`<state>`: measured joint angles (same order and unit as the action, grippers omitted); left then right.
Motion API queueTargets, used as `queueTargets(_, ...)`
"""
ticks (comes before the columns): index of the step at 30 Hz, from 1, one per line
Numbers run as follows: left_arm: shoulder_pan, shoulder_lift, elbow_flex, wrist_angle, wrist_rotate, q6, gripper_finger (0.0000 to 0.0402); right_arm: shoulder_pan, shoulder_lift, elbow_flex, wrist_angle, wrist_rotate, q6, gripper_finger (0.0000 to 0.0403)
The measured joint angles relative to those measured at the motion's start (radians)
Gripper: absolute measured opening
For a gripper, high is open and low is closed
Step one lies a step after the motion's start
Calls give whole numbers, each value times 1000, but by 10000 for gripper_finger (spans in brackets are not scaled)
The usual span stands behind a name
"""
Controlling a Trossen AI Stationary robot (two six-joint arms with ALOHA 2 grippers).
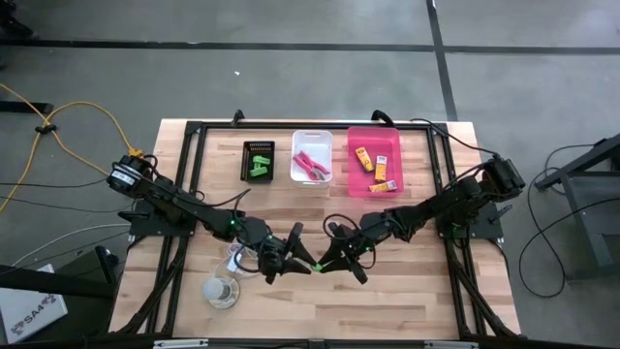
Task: Pick & Place School Supplies
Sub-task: Put the eraser into the black bin
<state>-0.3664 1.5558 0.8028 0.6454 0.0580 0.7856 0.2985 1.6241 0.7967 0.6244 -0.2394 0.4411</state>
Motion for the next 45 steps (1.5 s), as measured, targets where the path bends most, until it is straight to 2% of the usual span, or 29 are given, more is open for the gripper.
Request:
queueTargets(7,6,0,0,43,0,-34,135,0,0,0,10,0,0,71)
queueTargets(17,12,-1,0,40,3,-60,94,0,0,0,17,1,0,71)
queueTargets(37,12,0,0,40,2,-60,90,0,0,0,39,4,-1,71)
queueTargets(45,11,0,0,39,2,-60,47,0,0,0,39,4,-1,71)
